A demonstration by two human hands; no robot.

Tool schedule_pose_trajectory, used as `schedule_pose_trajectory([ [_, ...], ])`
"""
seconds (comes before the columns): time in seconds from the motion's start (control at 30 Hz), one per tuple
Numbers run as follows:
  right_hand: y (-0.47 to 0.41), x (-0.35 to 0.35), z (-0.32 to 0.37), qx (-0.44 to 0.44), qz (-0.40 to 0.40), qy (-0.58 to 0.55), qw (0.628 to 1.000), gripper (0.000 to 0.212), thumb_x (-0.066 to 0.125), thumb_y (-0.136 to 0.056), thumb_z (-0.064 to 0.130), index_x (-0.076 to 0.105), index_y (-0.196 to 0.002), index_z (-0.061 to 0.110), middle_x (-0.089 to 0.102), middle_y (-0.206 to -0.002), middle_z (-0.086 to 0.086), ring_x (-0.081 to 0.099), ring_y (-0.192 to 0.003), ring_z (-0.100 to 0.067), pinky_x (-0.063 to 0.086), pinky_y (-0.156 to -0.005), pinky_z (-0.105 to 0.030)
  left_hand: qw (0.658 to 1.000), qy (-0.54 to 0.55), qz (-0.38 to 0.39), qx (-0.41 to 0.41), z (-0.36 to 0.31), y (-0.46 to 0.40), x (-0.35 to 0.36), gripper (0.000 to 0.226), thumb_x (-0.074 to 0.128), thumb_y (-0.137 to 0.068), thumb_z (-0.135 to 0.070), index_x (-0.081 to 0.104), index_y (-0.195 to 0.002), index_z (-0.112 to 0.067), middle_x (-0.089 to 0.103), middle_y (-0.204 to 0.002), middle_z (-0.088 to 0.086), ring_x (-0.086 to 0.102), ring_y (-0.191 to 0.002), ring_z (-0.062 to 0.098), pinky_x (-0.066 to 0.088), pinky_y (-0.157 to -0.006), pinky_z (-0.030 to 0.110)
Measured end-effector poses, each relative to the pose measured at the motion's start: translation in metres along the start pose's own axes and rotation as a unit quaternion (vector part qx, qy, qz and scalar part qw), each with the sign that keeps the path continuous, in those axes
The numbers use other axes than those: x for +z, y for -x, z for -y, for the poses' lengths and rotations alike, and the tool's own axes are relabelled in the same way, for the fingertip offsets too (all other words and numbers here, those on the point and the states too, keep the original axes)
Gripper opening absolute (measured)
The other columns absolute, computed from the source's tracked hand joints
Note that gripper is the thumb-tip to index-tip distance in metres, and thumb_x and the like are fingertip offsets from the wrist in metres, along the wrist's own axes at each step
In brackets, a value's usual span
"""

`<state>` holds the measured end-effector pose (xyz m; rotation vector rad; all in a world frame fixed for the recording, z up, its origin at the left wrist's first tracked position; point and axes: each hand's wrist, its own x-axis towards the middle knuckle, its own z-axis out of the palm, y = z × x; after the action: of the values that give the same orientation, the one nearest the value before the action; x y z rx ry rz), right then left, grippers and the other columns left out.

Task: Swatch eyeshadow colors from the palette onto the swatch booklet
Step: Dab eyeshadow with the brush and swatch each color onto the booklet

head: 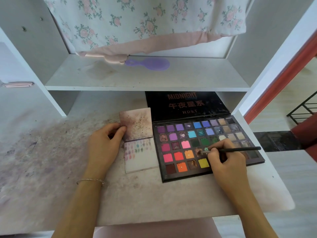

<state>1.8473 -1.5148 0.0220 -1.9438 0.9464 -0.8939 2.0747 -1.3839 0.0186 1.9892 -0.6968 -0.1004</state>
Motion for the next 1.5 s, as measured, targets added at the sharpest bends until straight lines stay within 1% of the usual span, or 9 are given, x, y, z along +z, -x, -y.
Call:
schedule_pose_trajectory([
  [0.17,0.003,0.007,0.011,-0.031,0.011,-0.05,0.998,0.035,0.054,-0.085,-0.004,0.052,-0.076,0.03,0.061,-0.07,0.003,0.059,-0.066,-0.004,0.045,-0.051,-0.009,1.0,0.002,-0.002,0.001,0.0,0.0,0.0,0.014,0.06,-0.086,-0.016,0.07,-0.096,-0.013,0.065,-0.082,-0.007,0.056,-0.074,-0.001,0.04,-0.069,0.011],
  [0.33,0.004,0.033,0.029,-0.034,0.074,-0.094,0.992,0.026,0.058,-0.085,0.005,0.055,-0.076,0.029,0.059,-0.075,0.0,0.055,-0.06,-0.017,0.046,-0.053,-0.028,1.0,-0.002,-0.003,0.001,0.002,0.0,0.0,0.012,0.06,-0.086,-0.017,0.07,-0.092,-0.014,0.066,-0.08,-0.006,0.058,-0.074,0.003,0.041,-0.067,0.013],
  [0.47,-0.001,0.052,0.042,-0.039,0.157,-0.082,0.983,0.021,0.055,-0.086,0.01,0.057,-0.079,0.029,0.061,-0.076,0.014,0.056,-0.063,-0.001,0.043,-0.054,-0.009,1.0,-0.003,0.002,0.0,0.002,-0.001,0.0,0.013,0.06,-0.086,-0.017,0.07,-0.094,-0.015,0.066,-0.083,-0.007,0.058,-0.075,0.003,0.042,-0.069,0.012],
  [0.53,-0.004,0.06,0.047,-0.027,0.188,-0.098,0.977,0.02,0.052,-0.088,0.01,0.057,-0.08,0.029,0.063,-0.075,0.02,0.059,-0.069,0.002,0.045,-0.059,-0.008,1.0,-0.012,0.005,0.004,0.002,-0.001,0.0,0.015,0.059,-0.087,-0.018,0.07,-0.096,-0.015,0.066,-0.084,-0.009,0.059,-0.076,0.005,0.043,-0.07,0.014],
  [0.63,-0.009,0.07,0.052,-0.002,0.212,-0.129,0.969,0.018,0.053,-0.087,0.009,0.055,-0.081,0.025,0.066,-0.072,0.009,0.063,-0.072,0.001,0.047,-0.06,-0.009,1.0,-0.017,0.003,0.009,0.004,-0.002,0.0,0.014,0.059,-0.086,-0.018,0.07,-0.095,-0.016,0.066,-0.083,-0.009,0.06,-0.076,0.006,0.044,-0.07,0.015],
  [0.93,-0.014,0.075,0.048,0.003,0.229,-0.112,0.967,0.019,0.058,-0.085,0.011,0.057,-0.077,0.028,0.068,-0.069,0.014,0.065,-0.074,0.003,0.047,-0.061,-0.007,1.0,-0.006,-0.002,0.019,0.005,-0.004,0.002,0.013,0.06,-0.086,-0.017,0.071,-0.092,-0.016,0.061,-0.075,-0.019,0.059,-0.074,-0.001,0.045,-0.069,0.013],
  [1.13,-0.014,0.076,0.047,0.001,0.23,-0.076,0.97,0.017,0.057,-0.084,0.015,0.057,-0.075,0.03,0.068,-0.073,-0.001,0.064,-0.074,-0.016,0.053,-0.065,-0.028,1.0,-0.017,-0.007,0.019,0.004,-0.003,0.001,0.011,0.061,-0.085,-0.018,0.071,-0.089,-0.017,0.057,-0.07,-0.025,0.055,-0.068,-0.007,0.038,-0.063,0.0],
  [1.33,-0.014,0.077,0.048,0.005,0.231,-0.062,0.971,0.019,0.056,-0.084,0.016,0.055,-0.074,0.031,0.067,-0.075,-0.007,0.063,-0.075,-0.023,0.054,-0.067,-0.037,1.0,-0.014,0.0,0.016,0.004,-0.002,0.001,0.011,0.06,-0.086,-0.02,0.07,-0.091,-0.02,0.062,-0.075,-0.019,0.056,-0.072,-0.005,0.039,-0.064,0.007],
  [1.5,-0.014,0.077,0.048,-0.001,0.23,-0.052,0.972,0.018,0.055,-0.085,0.016,0.055,-0.074,0.031,0.067,-0.074,-0.007,0.063,-0.073,-0.021,0.053,-0.065,-0.037,1.0,-0.009,-0.007,0.015,0.006,-0.003,0.001,0.009,0.061,-0.085,-0.019,0.07,-0.088,-0.02,0.057,-0.071,-0.027,0.055,-0.068,-0.008,0.039,-0.062,0.0],
])
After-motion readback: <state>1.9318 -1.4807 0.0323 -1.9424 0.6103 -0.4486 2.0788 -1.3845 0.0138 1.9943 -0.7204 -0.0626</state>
